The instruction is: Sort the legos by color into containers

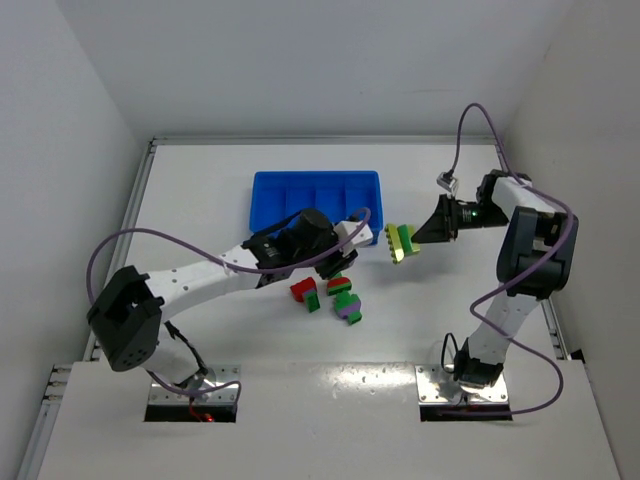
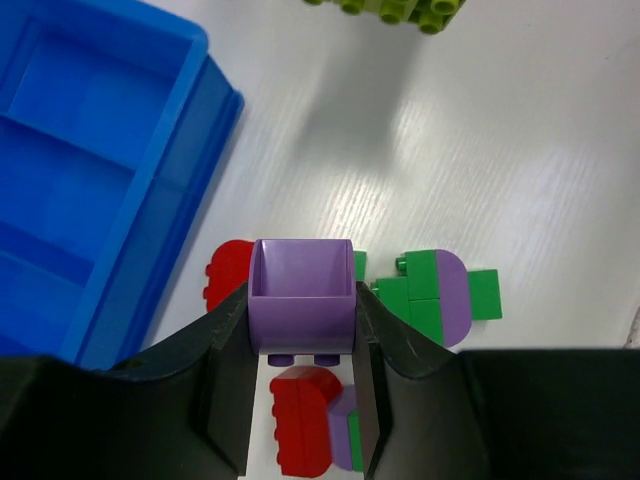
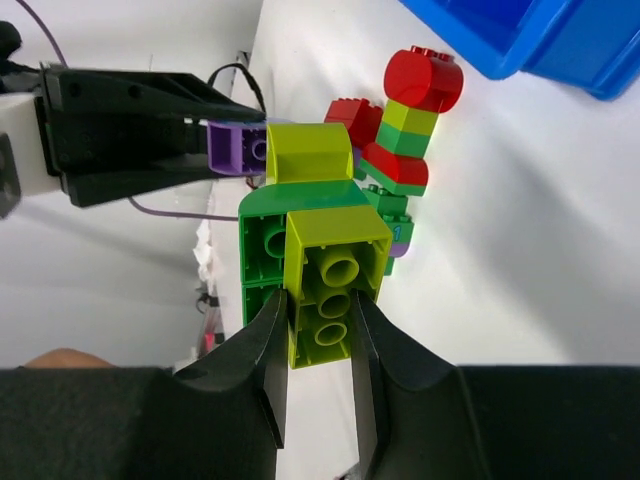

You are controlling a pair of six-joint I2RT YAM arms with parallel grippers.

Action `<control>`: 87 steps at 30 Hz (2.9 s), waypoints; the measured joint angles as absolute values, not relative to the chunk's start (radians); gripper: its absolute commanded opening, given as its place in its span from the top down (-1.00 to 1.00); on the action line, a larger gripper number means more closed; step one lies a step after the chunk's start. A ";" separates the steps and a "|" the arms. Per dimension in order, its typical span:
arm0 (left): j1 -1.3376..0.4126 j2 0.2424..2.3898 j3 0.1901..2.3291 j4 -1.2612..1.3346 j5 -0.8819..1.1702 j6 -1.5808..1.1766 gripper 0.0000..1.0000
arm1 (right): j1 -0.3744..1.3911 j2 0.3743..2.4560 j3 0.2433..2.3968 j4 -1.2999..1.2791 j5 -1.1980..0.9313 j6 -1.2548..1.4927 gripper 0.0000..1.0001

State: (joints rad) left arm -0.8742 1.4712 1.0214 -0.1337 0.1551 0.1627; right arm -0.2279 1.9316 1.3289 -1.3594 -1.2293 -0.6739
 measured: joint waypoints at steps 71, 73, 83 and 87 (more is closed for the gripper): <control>-0.473 1.785 1.452 -0.281 1.004 -0.278 -0.26 | -0.001 1.722 1.454 -0.969 -1.245 -0.244 0.99; -0.485 1.785 1.452 -0.265 1.055 -0.283 -0.26 | 0.005 1.722 1.454 -0.969 -1.258 -0.244 0.99; -0.532 1.785 1.466 -0.223 1.196 -0.302 -0.28 | 0.022 1.722 1.454 -0.969 -1.279 -0.255 0.99; -0.535 1.788 1.475 -0.213 1.213 -0.335 -0.28 | 0.027 1.722 1.454 -0.967 -1.280 -0.257 0.99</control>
